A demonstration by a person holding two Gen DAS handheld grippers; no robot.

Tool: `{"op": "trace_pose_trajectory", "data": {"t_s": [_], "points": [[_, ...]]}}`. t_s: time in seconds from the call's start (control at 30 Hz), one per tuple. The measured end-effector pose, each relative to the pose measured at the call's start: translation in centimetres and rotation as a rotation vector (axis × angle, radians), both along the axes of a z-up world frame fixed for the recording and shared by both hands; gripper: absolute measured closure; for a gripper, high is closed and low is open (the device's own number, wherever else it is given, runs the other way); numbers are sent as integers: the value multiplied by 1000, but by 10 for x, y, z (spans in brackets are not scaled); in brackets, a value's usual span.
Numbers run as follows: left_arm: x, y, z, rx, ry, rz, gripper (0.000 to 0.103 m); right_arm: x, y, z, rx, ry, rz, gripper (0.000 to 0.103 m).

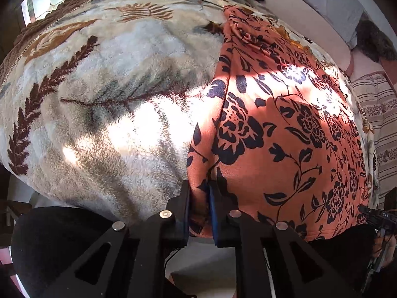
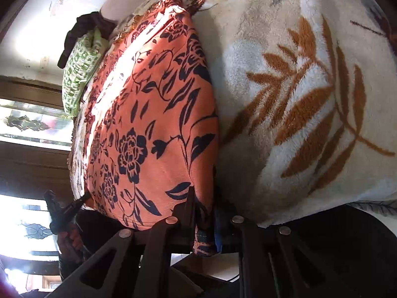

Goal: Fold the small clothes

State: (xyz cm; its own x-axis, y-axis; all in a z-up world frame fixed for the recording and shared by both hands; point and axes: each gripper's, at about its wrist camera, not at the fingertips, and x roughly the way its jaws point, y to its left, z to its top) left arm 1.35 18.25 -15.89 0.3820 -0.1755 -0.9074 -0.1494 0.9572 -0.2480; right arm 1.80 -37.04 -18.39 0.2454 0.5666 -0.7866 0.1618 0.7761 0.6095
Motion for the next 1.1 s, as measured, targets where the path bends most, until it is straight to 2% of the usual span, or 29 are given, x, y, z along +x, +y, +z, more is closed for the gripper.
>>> {"op": "trace_pose_trajectory", "data": {"t_s": [0.07,0.1,0.17,0.2,0.3,0.43,0.5,0.57,0.7,0.73,0.77,0.8,0.83,0.87,0.9,0.93,0.97,1.0,1.1], "points": [[1,-3,2,1,5,-16,80,-1,-2,-1,17,0,0,89],[2,-6,3,16,7,-26,81,-1,-4,-4,33,8,1,89],[5,-10,9,18,-8,-51,94,1,-8,-4,73,14,0,90],[7,-9,15,-2,-26,-47,94,2,-9,-1,106,4,-1,92],[14,0,39,-63,-74,-33,94,7,-9,17,200,-54,-4,93],[42,-2,86,-63,-182,-75,94,38,-14,44,295,-130,-32,94],[69,-4,112,-63,-240,-94,94,64,-13,60,311,-169,-27,95],[103,-3,139,-55,-304,-101,102,100,-13,82,323,-224,-24,97],[191,13,179,-56,-430,-20,102,192,-23,134,336,-379,-78,98],[214,17,181,-40,-463,8,102,216,-27,143,331,-410,-107,98],[236,18,178,21,-474,32,102,240,-32,147,318,-437,-144,97],[254,17,172,77,-448,45,102,261,-34,148,258,-454,-182,96],[263,18,165,69,-416,39,102,276,-35,144,227,-443,-197,90],[262,19,156,20,-394,22,101,283,-32,135,228,-412,-189,79],[255,18,147,-15,-374,-12,93,283,-28,126,240,-372,-159,67],[244,16,136,-16,-348,-51,85,276,-20,116,239,-328,-106,31],[229,12,124,8,-319,-83,62,262,-9,107,207,-291,-48,17],[212,10,112,35,-288,-107,45,242,-2,100,158,-281,21,17],[152,-1,80,68,-192,-194,43,179,17,86,70,-293,181,17]]}}
